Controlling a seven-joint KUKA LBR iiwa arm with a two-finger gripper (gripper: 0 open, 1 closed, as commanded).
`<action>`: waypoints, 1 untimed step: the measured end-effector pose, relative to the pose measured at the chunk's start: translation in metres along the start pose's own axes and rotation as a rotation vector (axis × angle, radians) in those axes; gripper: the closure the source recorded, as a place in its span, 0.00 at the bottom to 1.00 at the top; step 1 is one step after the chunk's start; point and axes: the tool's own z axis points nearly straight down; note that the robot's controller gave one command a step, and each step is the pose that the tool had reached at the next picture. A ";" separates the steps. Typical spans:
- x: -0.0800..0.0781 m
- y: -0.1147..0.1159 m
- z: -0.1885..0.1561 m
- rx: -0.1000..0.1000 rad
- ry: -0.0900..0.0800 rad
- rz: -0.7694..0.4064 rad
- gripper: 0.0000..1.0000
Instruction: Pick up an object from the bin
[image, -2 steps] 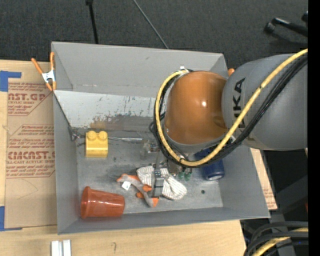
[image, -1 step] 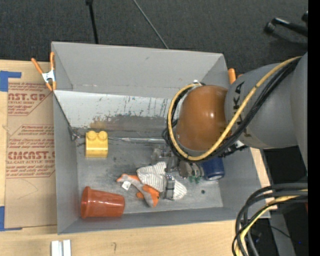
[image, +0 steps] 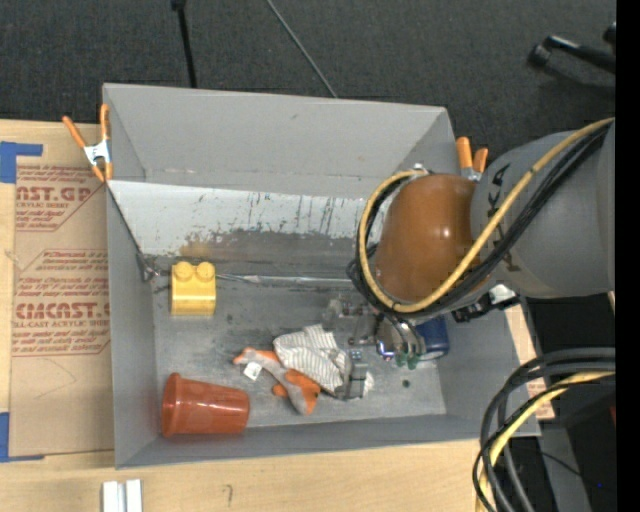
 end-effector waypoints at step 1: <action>-0.005 -0.039 0.012 0.000 -0.006 0.042 0.00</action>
Offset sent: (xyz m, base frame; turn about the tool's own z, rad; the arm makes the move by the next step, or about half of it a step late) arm -0.0247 -0.0328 -0.0681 0.1272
